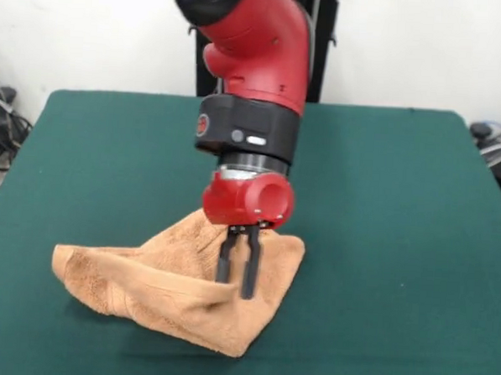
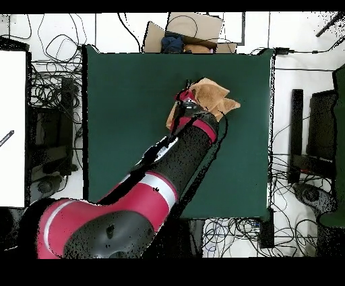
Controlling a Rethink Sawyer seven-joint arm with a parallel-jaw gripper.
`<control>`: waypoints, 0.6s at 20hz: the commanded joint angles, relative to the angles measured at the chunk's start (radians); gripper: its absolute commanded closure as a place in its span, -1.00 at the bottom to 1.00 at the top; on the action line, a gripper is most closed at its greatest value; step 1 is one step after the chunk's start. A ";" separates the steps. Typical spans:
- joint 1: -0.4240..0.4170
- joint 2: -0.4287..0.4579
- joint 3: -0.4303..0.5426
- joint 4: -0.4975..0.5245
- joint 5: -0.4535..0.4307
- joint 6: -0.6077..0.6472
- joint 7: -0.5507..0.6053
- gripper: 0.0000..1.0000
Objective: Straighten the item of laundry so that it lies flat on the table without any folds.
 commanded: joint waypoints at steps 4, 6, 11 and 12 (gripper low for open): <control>-0.155 -0.147 0.300 -0.082 -0.503 0.311 0.288 -1.00; -0.234 -0.224 0.445 -0.037 -0.615 0.401 0.252 -1.00; -0.692 -0.383 1.049 0.106 -0.553 0.709 -0.336 -1.00; -0.720 -0.368 1.077 0.101 -0.521 0.730 -0.407 -1.00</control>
